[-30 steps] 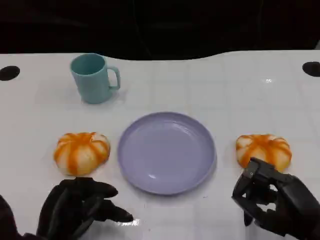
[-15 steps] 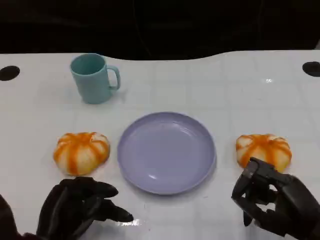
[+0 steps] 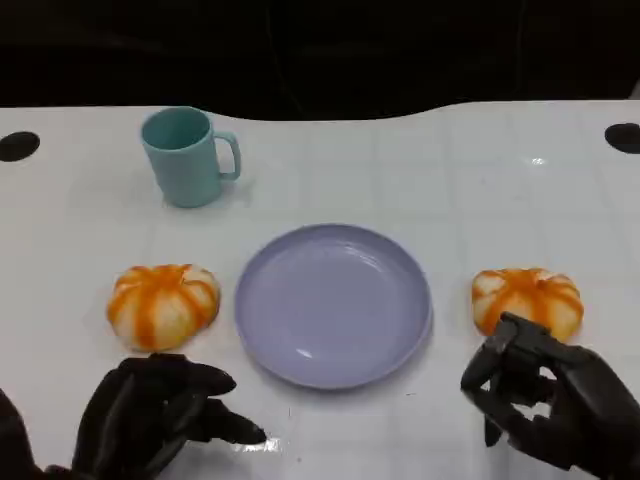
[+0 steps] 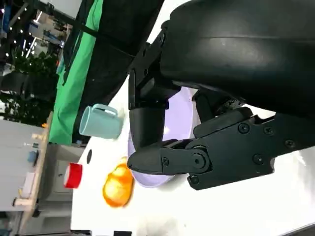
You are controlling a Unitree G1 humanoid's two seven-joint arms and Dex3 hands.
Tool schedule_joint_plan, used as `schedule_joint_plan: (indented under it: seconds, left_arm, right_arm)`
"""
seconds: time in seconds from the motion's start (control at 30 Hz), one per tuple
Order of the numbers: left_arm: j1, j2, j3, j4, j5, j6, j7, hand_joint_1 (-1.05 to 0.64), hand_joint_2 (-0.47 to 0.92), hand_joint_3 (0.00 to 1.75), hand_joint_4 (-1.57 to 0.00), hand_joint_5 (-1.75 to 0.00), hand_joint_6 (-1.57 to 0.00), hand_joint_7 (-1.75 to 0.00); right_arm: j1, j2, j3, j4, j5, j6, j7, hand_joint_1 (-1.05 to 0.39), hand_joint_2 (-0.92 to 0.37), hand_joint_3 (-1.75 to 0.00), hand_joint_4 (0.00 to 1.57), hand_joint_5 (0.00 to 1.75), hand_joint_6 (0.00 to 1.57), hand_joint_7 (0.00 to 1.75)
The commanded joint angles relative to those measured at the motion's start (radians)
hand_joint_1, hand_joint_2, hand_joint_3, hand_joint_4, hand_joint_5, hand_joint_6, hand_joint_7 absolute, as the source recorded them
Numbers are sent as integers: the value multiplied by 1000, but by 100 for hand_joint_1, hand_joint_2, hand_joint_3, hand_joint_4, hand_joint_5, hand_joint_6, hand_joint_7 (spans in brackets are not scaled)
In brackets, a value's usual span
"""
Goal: Grasp the bread from the table and place it into the plate.
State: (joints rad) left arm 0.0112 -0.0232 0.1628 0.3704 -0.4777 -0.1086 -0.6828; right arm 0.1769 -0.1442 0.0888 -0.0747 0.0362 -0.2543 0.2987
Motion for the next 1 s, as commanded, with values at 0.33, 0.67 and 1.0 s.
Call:
schedule_joint_plan:
  seconds: [0.33,0.67,1.0]
  left_arm:
    - [2,22,7,-5,1,-5,-6,-100,80,0,-157,-19,-156,0]
    - [6,22,4,-17,0,7,0,-100,80,0,-157,-20,-157,0]
    - [6,18,4,-22,-3,11,-1,-100,80,0,-157,-20,-156,0]
  right_arm:
    - [-80,-28,-50,82,-82,-268,-64,-48,-92,-19,42,109,41,76]
    - [-149,-97,-107,129,-266,-395,-180,-55,-92,-10,25,65,41,27]
    - [-165,-236,-112,62,-486,-303,-190,-56,-89,0,1,39,25,6]
